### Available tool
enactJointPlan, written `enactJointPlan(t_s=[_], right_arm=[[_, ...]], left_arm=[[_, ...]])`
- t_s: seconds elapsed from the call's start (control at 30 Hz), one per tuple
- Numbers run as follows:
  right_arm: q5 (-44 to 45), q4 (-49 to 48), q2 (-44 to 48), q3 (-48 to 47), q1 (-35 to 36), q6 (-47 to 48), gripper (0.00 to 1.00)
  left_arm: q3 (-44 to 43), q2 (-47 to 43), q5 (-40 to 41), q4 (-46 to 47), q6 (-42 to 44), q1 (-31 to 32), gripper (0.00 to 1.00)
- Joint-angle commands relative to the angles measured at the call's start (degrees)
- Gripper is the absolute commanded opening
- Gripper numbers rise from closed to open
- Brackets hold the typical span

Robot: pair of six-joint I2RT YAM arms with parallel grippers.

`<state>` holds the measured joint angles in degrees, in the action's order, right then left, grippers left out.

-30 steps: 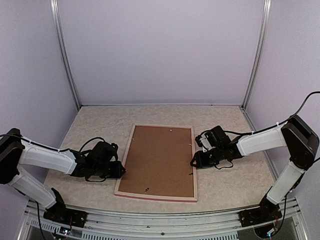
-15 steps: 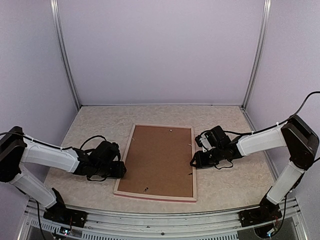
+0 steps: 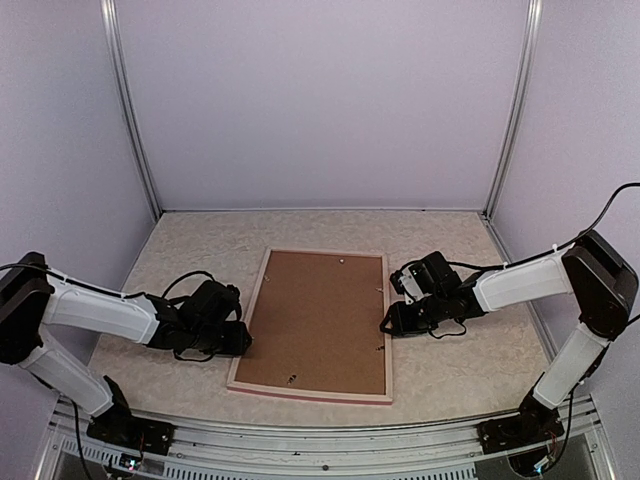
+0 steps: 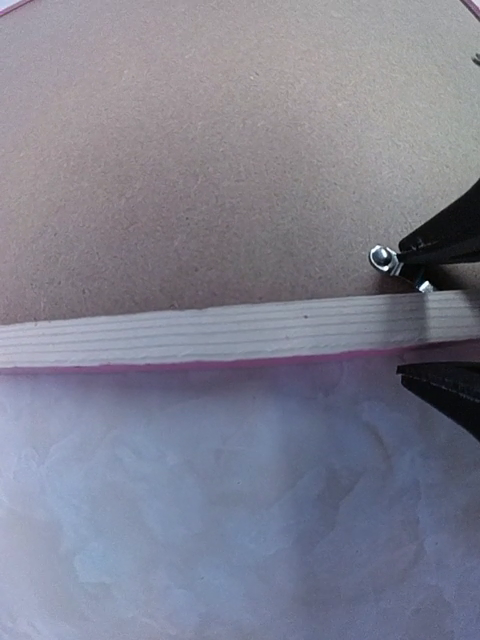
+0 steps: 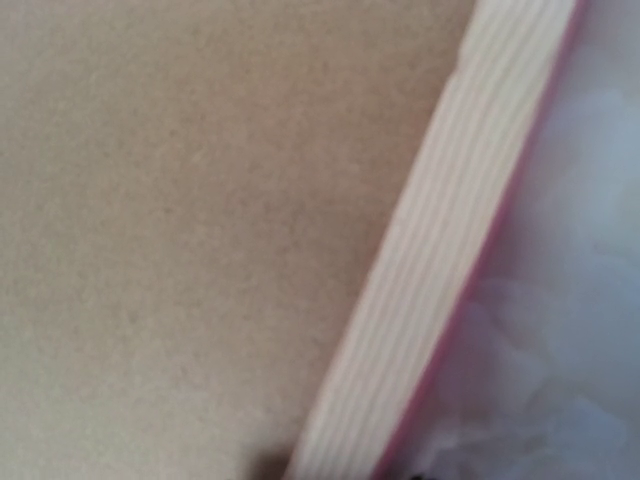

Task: Put the photo into the frame
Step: Press the fastener onto the backboard.

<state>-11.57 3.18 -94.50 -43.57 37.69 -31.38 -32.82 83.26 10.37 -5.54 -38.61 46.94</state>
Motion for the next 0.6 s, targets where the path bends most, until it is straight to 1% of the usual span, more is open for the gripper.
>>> enactJointPlan(t_s=[0.0,0.1,0.23,0.33,0.4,0.43,0.47,0.53,0.57], right_arm=[[0.1,1.1,-0.4,0.9,-0.3,-0.2,0.37],[0.0,1.3,-0.2,0.9,-0.3,-0.3,0.37],[0.3,1.4,0.2,0.9,-0.3,-0.3,0.37],[0.3,1.3,0.0,1.0,-0.3,-0.3,0.37],[0.1,1.2,-0.2,1.0,-0.3,-0.3,0.37],[0.1,1.1,-0.2,1.0,-0.3,-0.3,0.37],[0.0,1.1,-0.2,1.0,-0.3,-0.3,0.37],[0.1,1.2,-0.1,0.9,-0.3,-0.3,0.37],[0.1,1.2,-0.1,0.9,-0.3,-0.2,0.37]], left_arm=[[3.3,0.0,-2.0,0.9,-1.0,-1.3,0.26],[4.2,1.2,-2.9,1.8,-2.6,-1.2,0.2],[7.6,1.2,-5.1,6.5,-6.2,-1.3,0.13],[10.4,0.2,-7.1,11.5,-9.1,-1.4,0.08],[11.6,-0.5,-8.0,13.3,-10.4,-1.5,0.07],[11.6,-0.7,-8.4,13.5,-10.6,-1.5,0.08],[11.2,-0.9,-8.6,13.1,-10.5,-1.5,0.12],[9.6,-1.5,-8.0,10.9,-9.8,-1.4,0.24],[8.7,-1.9,-7.4,9.4,-9.4,-1.3,0.32]])
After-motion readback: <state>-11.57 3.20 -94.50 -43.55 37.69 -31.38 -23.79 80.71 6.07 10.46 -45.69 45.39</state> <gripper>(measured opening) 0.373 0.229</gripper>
